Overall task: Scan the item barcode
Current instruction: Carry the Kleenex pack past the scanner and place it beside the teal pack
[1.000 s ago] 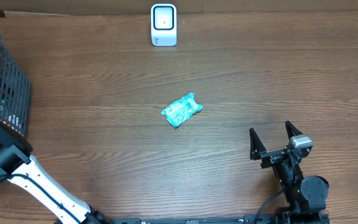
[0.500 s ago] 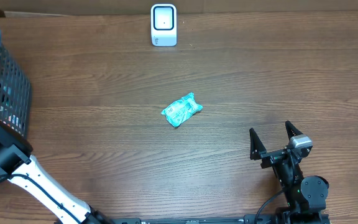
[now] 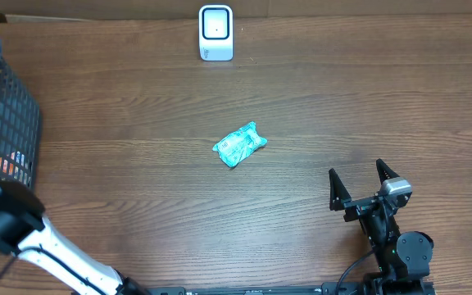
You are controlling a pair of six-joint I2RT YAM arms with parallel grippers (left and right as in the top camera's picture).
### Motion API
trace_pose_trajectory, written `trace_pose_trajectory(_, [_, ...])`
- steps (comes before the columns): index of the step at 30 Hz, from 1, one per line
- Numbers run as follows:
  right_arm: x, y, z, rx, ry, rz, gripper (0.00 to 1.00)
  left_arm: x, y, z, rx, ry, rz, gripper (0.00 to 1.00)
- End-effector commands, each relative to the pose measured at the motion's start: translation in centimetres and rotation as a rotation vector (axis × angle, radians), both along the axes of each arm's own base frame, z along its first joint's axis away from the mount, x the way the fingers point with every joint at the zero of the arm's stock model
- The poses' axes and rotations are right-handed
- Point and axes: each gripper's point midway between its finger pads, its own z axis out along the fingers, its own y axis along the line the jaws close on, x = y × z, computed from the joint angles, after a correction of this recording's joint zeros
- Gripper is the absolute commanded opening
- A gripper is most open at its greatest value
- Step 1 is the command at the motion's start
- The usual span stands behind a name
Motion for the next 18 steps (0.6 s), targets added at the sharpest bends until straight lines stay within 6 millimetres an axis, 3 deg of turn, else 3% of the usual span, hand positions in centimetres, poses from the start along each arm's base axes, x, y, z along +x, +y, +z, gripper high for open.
trace_pose_trajectory(1, [0.0,0.1,-0.2,0.004,0.000,0.007,1.00,0.0,-6.6,9.4,-0.108,-0.288,-0.114,0.04])
trace_pose_trajectory(4, [0.0,0.1,-0.2,0.004,0.000,0.007,1.00,-1.5,-10.5,12.6,-0.125,-0.338,-0.185,0.04])
trace_pose_trajectory(8, [0.0,0.1,-0.2,0.004,0.000,0.007,1.00,-2.8,-15.9,13.4,-0.102,-0.297,-0.334,0.04])
trace_pose_trajectory(13, [0.0,0.1,-0.2,0.004,0.000,0.007,1.00,-1.9,-23.4,10.3,-0.092,-0.137,-0.569,0.04])
trace_pose_trajectory(14, [0.0,0.1,-0.2,0.004,0.000,0.007,1.00,-1.5,-25.7,9.1,-0.083,-0.090,-0.639,0.04])
trace_pose_trajectory(18, [0.0,0.1,-0.2,0.004,0.000,0.007,1.00,-1.1,-31.1,5.2,-0.096,0.058,-0.768,0.04])
